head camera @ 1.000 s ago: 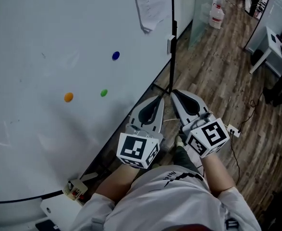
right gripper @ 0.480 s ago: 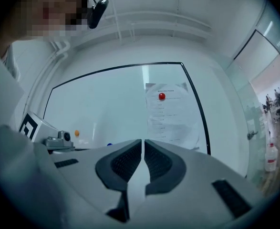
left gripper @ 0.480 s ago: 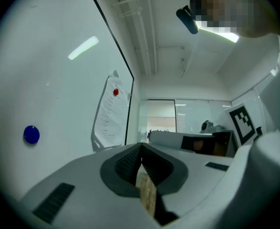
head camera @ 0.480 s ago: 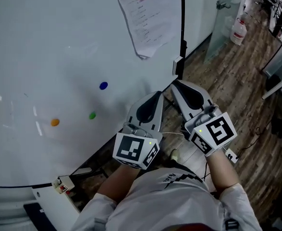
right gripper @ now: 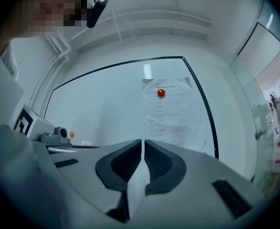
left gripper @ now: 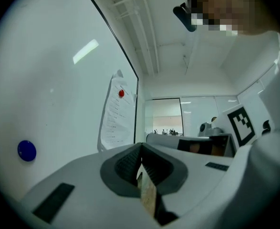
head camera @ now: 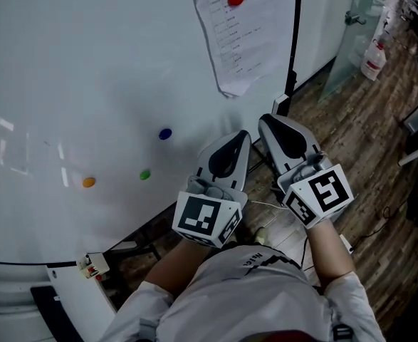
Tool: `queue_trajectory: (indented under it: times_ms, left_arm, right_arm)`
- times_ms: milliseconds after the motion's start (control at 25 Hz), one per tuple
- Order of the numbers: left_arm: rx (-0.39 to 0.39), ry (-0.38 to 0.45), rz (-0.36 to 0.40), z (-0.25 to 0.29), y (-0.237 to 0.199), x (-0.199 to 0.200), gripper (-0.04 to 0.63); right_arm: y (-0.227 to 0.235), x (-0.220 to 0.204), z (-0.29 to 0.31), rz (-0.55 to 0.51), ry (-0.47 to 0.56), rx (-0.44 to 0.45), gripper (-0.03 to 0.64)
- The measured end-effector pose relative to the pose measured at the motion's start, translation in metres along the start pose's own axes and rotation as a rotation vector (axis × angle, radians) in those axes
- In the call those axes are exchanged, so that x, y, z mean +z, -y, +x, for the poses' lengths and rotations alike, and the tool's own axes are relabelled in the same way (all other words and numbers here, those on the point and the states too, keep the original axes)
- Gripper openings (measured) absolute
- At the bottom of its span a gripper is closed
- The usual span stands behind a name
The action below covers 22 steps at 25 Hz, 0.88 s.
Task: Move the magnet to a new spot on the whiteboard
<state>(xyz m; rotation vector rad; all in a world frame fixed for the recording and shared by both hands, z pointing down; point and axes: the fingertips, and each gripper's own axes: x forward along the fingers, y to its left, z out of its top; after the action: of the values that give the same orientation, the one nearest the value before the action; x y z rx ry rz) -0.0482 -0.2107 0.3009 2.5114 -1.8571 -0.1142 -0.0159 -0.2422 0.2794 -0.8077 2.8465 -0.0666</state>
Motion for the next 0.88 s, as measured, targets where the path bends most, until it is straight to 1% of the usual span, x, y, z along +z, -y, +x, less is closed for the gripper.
queue_trajectory:
  times_ms: [240, 400, 560, 720, 880]
  left_arm:
    - [-0.007, 0.009, -0.006, 0.004, -0.008, 0.000, 0.012]
    - [-0.019, 0.018, -0.001, 0.009, -0.009, 0.005, 0.012]
    - [-0.017, 0.027, 0.004, 0.013, -0.012, 0.010, 0.012]
    - [-0.022, 0.051, 0.021, 0.022, -0.015, 0.027, 0.012]
    - [-0.030, 0.070, 0.039, 0.034, -0.016, 0.049, 0.012]
  right_arm:
    - [-0.002, 0.006, 0.013, -0.024, -0.002, 0.007, 0.015]
    - [0.003, 0.016, 0.018, -0.036, 0.005, -0.005, 0.015]
    - [0.009, 0.030, 0.026, -0.061, 0.013, -0.010, 0.017]
    - [0.014, 0.050, 0.032, -0.089, 0.040, -0.015, 0.017]
    - [0.018, 0.060, 0.039, -0.083, 0.044, -0.012, 0.017]
